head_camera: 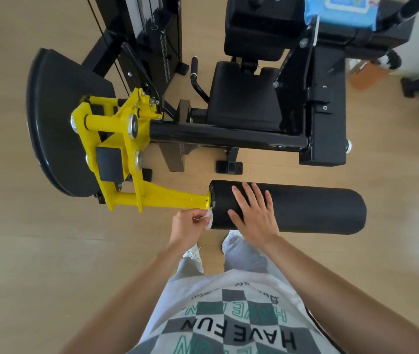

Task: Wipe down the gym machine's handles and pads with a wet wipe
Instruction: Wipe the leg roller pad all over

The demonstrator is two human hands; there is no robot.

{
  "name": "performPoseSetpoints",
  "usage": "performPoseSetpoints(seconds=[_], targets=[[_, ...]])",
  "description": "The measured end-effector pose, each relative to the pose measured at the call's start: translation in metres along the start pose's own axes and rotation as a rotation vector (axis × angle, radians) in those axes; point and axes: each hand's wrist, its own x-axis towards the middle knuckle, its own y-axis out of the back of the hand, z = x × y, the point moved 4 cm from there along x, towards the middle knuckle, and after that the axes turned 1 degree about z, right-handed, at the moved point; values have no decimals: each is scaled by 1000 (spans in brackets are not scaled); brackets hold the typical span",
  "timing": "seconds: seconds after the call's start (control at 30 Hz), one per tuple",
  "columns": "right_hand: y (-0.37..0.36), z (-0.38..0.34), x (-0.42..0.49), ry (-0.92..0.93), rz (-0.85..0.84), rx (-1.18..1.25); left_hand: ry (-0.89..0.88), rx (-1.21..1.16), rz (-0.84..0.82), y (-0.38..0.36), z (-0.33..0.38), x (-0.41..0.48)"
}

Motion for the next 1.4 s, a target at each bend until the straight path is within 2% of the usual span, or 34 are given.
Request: performPoseSetpoints(seconds=[0.1, 0.3, 0.5, 0.6, 0.73, 0.87, 1.27, 1.4], targets=[[11, 3, 20, 1, -15, 24, 17, -17, -13, 1, -3, -1], [23, 15, 66, -58, -169, 111, 33, -13, 15, 7, 2, -3], [41, 15, 43, -62, 96, 182, 67, -94, 131, 10, 14, 9], [31, 14, 7, -59, 157, 159, 65, -138, 168, 9, 23, 16], [0, 15, -21, -20, 44, 98, 10, -83, 115, -2, 31, 17], [-4, 16, -12, -36, 2, 94, -9, -20, 103, -6, 19, 10], [15, 17, 29, -68, 7, 49, 17, 46, 110, -9, 1, -14], [18, 21, 45, -56, -16, 55, 56, 149, 28, -7, -4, -14]])
